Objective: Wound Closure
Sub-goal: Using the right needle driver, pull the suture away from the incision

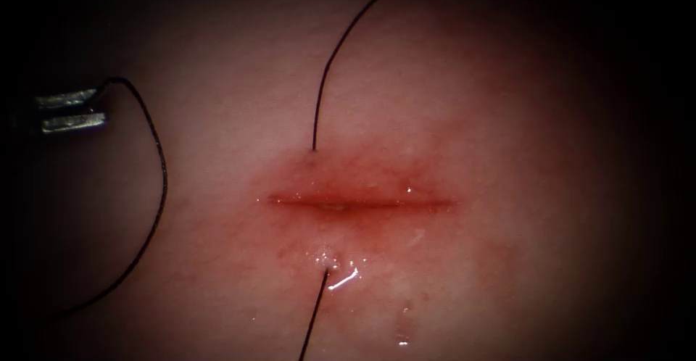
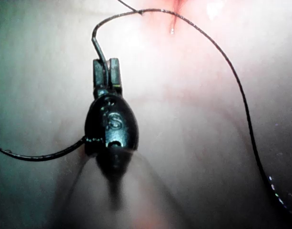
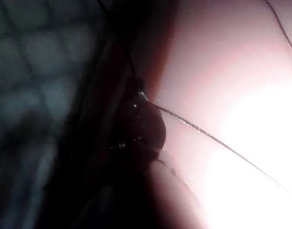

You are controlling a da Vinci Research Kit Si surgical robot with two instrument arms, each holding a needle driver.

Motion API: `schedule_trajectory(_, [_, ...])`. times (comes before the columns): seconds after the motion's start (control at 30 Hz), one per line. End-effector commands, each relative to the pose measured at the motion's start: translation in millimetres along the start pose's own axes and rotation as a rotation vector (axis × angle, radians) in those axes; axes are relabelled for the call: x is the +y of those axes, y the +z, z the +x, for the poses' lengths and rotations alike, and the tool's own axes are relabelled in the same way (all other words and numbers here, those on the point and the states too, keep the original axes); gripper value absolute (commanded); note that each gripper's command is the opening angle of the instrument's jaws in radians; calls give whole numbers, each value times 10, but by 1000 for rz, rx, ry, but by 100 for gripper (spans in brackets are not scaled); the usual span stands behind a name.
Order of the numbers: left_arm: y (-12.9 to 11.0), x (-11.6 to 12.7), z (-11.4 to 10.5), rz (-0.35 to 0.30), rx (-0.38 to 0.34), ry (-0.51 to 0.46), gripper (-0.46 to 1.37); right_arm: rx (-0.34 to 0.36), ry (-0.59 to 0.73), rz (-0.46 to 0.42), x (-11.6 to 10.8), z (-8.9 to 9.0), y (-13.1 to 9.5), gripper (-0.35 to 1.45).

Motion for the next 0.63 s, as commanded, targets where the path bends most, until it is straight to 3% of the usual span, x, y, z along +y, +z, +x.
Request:
schedule_trajectory(0.03, [0,0,0,-7,0,0,-35,1,1,-1,0,1,0,-35])
schedule_trajectory(0.63, [0,3,0,-8,2,2,-35,3,3,1,-6,6,5,-35])
